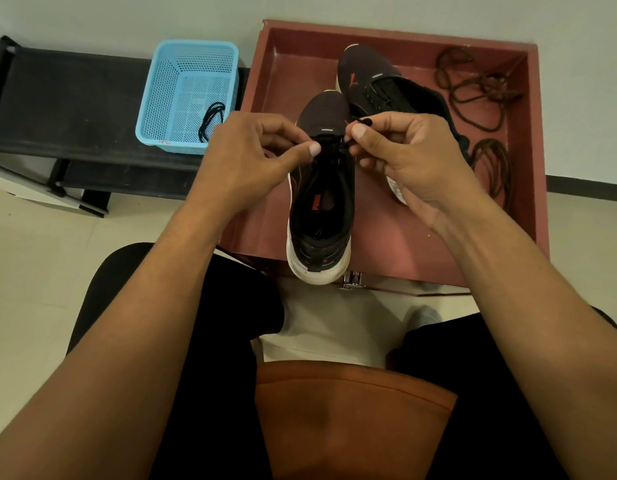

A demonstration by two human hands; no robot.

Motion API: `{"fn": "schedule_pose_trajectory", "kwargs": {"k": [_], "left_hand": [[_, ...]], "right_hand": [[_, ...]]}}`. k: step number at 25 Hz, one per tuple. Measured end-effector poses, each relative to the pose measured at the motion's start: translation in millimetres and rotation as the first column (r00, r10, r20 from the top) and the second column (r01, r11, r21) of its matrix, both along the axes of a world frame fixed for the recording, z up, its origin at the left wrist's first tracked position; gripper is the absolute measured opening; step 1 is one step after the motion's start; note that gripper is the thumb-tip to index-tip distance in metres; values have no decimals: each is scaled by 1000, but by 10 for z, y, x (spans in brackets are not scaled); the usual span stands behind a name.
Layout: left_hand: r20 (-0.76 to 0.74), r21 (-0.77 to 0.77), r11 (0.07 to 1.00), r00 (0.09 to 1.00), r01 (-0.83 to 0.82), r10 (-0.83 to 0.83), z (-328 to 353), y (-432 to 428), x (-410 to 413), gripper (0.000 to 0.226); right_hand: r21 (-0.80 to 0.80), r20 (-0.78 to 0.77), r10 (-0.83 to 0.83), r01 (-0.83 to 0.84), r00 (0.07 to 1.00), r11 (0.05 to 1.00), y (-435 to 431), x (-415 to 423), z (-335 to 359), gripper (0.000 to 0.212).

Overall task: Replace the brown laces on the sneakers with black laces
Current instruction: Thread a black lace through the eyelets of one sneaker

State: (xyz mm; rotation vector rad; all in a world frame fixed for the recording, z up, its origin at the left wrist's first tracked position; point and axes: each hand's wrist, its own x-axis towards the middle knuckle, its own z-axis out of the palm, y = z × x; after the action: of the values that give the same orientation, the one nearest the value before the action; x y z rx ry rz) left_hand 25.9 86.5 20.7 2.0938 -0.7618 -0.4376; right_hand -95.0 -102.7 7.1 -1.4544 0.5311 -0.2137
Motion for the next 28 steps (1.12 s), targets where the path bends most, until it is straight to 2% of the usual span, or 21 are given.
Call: {"fn": "schedule_pose_trajectory", "kwargs": {"k": [4, 7, 11, 16, 18, 21, 24, 28], "left_hand": [[25, 89, 994, 997, -71, 69, -17, 79, 62, 23], [7, 152, 982, 994, -111, 111, -39, 151, 116, 21], [21, 222, 970, 995, -99, 97, -66, 206, 155, 20], [70, 251, 965, 996, -74, 58, -51, 163, 120, 16], [62, 241, 969, 997, -60, 46, -53, 147, 105, 24], [66, 224, 973, 997, -60, 46, -69, 133, 98, 39], [89, 228, 973, 996, -35, 15, -79, 125, 85, 40], [143, 260, 965, 987, 33, -72, -69, 67, 40, 19]], "right_hand": [[223, -12, 38, -34, 999, 974, -7, -49, 30, 9], [249, -60, -12, 27, 998, 968, -26, -69, 6, 14], [23, -100, -24, 26, 995, 999, -35, -94, -42, 5], [-162, -153, 96, -121, 983, 979, -19, -117, 32, 29], [-363, -177, 166, -221, 970, 905, -22, -136, 22, 27], [-569, -237, 149, -262, 960, 780, -21, -142, -1, 13], [-651, -290, 93, -267, 953, 710, -39, -161, 34, 9], [-698, -304, 89, -285, 949, 657, -30, -179, 58, 4]]}}
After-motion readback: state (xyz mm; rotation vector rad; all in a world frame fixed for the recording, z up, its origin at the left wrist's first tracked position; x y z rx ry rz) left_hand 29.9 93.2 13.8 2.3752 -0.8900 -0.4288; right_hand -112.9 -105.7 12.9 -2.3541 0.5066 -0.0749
